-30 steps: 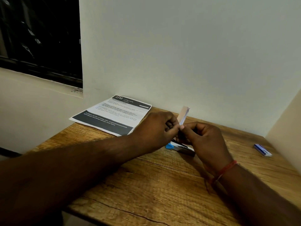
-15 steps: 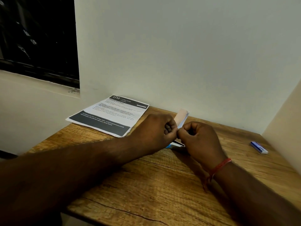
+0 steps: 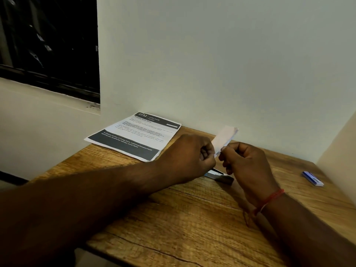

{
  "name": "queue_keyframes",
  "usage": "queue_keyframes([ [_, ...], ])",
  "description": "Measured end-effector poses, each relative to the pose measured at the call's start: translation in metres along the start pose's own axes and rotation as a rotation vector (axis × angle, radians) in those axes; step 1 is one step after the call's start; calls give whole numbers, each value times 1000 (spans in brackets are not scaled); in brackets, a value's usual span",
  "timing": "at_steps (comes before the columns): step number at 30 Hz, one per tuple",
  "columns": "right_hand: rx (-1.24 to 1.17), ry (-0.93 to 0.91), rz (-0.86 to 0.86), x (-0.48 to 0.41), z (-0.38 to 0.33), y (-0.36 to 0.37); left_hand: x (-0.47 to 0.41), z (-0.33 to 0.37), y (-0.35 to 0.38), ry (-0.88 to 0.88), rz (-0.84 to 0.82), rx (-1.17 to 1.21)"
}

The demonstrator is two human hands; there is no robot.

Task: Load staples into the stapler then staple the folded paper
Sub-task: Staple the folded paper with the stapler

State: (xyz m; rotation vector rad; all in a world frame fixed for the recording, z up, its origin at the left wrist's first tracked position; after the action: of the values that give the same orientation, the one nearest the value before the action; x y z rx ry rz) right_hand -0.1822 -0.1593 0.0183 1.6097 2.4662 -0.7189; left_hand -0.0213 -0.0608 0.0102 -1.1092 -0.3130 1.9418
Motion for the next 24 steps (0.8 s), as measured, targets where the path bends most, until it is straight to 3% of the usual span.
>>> queue_keyframes([
  [24, 95, -30, -66, 8, -8, 1, -1, 3, -6, -74, 2, 102],
])
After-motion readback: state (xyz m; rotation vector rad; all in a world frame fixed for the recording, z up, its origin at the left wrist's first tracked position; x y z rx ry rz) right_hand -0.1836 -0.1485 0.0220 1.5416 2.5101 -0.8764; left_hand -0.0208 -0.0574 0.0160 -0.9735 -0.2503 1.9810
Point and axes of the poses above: each hand's wrist, its own x-axis away from the middle knuckle, its own y-axis out of the palm, z = x × y, the point moved 1 cm from there along -x, towards the middle knuckle
